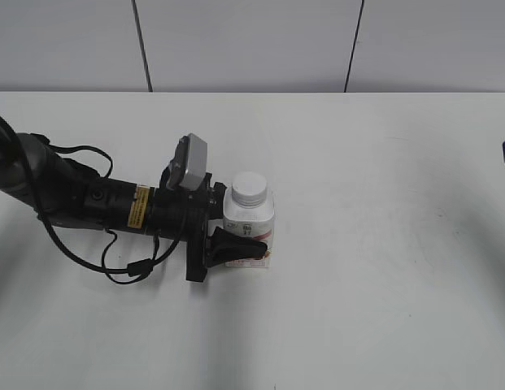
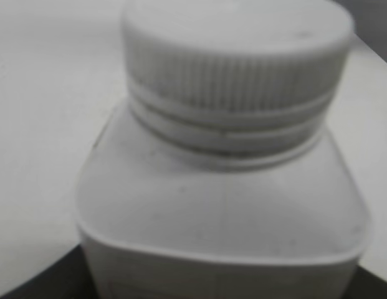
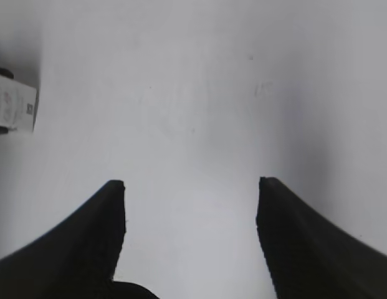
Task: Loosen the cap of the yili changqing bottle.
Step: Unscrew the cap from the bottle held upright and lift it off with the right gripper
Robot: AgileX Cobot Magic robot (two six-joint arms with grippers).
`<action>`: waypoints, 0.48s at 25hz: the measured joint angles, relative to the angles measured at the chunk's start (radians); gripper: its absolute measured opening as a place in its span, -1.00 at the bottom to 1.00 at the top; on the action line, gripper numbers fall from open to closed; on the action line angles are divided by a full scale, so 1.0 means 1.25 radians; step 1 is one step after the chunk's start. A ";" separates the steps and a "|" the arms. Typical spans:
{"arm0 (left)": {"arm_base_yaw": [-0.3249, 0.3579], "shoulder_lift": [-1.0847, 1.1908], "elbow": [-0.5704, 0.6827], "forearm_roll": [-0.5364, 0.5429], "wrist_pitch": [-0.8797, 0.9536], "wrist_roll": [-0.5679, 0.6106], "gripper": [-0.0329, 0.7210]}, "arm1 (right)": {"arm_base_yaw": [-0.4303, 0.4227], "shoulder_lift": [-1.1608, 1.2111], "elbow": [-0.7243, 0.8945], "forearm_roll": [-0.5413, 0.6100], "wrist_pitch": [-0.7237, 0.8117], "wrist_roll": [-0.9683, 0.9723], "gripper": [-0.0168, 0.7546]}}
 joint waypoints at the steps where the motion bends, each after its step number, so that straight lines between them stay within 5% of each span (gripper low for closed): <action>1: 0.000 0.000 0.000 0.000 0.000 0.000 0.20 | 0.000 0.022 -0.022 -0.001 0.018 0.015 0.40; 12: 0.000 0.000 0.000 -0.002 -0.001 0.000 0.20 | 0.000 0.254 -0.276 -0.054 0.207 0.073 0.40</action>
